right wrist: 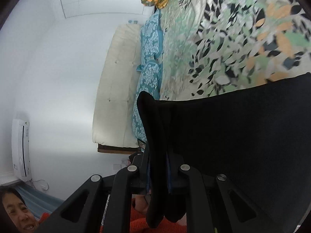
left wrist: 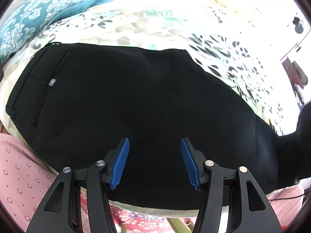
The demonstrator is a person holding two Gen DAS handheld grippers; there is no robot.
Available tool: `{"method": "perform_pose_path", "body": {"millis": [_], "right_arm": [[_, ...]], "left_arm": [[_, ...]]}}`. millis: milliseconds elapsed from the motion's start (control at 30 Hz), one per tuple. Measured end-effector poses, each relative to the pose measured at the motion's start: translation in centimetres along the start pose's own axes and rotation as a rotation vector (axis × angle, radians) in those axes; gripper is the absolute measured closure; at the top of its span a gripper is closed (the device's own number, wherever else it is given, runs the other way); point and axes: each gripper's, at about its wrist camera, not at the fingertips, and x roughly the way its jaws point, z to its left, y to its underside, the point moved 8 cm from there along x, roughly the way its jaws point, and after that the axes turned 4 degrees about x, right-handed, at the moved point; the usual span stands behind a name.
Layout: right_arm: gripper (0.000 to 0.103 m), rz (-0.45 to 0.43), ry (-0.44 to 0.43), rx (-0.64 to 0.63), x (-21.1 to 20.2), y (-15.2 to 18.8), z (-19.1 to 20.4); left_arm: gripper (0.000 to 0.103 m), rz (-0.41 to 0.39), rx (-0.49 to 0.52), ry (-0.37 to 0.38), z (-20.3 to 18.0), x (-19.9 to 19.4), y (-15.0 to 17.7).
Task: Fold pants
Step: 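Fold the trouser leg over with the right tool toward the left tool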
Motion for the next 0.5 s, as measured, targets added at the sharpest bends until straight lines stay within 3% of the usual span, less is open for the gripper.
{"method": "perform_pose_path", "body": {"millis": [167, 300, 367, 433, 500], "right_arm": [[0.090, 0.090, 0.111, -0.022, 9.8, 0.9, -1.5], [0.088, 0.139, 0.227, -0.062, 14.7, 1.9, -3.9], [0.078, 0.119, 0.242, -0.054, 15.5, 1.8, -4.4], [0.058, 0.068, 0.202, -0.025, 14.6, 1.3, -3.9], [0.052, 0.008, 0.208, -0.065, 12.4, 0.5, -2.8]], "left_arm": [[0.046, -0.015, -0.016, 0.003, 0.7, -0.4, -0.1], [0.045, -0.018, -0.025, 0.012, 0.9, -0.6, 0.0], [0.045, -0.015, -0.031, 0.046, 0.8, -0.8, 0.1], [0.043, -0.023, -0.040, 0.104, 0.5, -1.4, 0.2], [0.038, -0.048, -0.028, 0.175, -0.4, -2.5, 0.2]]}}
